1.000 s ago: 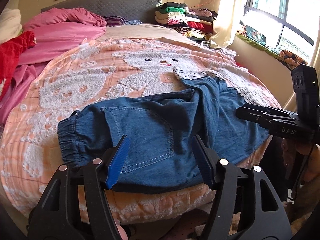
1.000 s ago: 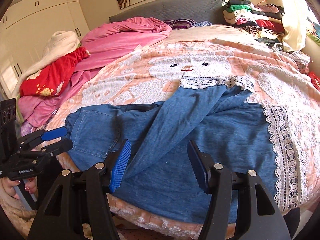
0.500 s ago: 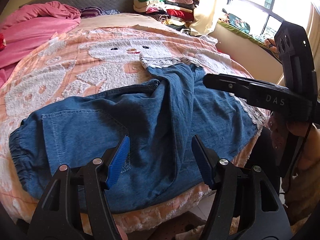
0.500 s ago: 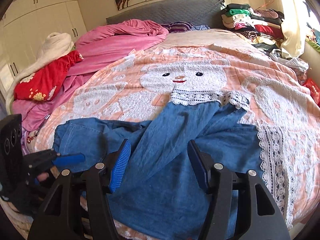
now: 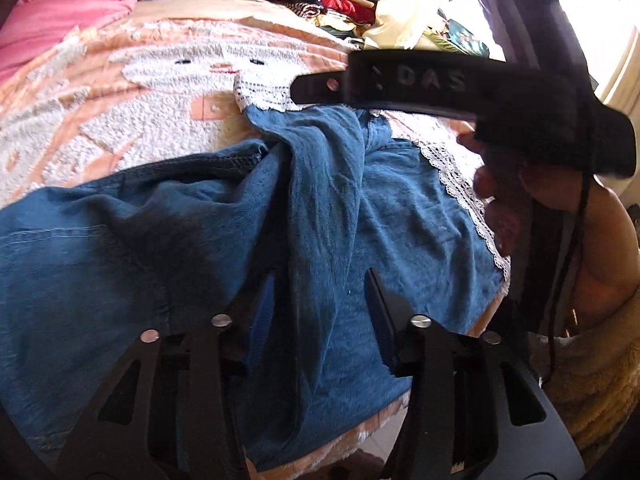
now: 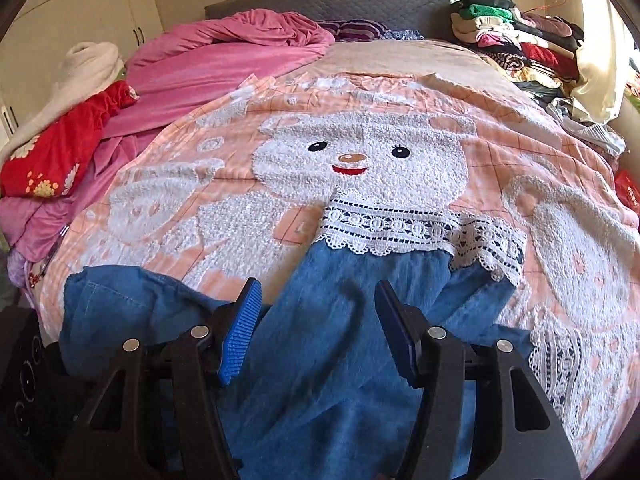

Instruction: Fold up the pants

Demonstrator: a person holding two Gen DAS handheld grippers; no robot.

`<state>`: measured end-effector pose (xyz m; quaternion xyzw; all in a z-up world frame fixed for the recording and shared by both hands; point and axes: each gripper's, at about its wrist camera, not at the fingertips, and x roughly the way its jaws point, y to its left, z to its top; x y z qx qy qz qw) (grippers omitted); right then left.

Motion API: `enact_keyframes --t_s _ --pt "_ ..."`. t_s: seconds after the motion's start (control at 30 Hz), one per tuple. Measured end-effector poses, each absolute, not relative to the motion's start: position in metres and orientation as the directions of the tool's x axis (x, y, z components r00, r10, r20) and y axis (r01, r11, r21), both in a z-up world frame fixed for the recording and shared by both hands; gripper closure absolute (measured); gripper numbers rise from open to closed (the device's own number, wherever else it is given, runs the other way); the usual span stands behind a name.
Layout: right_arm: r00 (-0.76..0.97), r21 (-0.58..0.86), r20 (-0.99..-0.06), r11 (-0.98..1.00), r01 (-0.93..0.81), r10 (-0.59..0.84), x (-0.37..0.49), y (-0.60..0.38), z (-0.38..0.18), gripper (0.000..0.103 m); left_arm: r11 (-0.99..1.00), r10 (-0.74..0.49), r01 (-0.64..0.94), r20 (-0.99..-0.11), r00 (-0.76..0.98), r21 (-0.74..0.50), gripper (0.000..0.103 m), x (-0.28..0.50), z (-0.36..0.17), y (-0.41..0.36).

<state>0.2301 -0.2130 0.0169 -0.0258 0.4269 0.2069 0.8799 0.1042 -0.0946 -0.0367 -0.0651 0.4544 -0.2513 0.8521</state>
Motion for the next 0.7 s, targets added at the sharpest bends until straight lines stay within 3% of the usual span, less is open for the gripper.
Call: enact_keyframes --t_s 0.1,0.57,0.7 --pt "0.529 0.106 -0.788 0.916 -0.388 0.315 0.253 -0.204 0.006 0.045 0.863 -0.494 0.361 -0.744 0.45 -0.355 0.087 0.11 -0.041 -0.097" --pt "0.5 -0.058 -0.852 0.923 -0.381 0.153 0.33 -0.156 -0.033 0.045 0.841 -0.528 0.375 -0.739 0.418 -0.389 0.089 0.113 -0.048 -0.1" --pt "0.47 -0.01 -0.866 0.934 -0.358 0.171 0.348 -0.159 -0.043 0.045 0.833 -0.542 0.373 -0.734 0.409 -0.408 0.089 0.115 -0.047 -0.097"
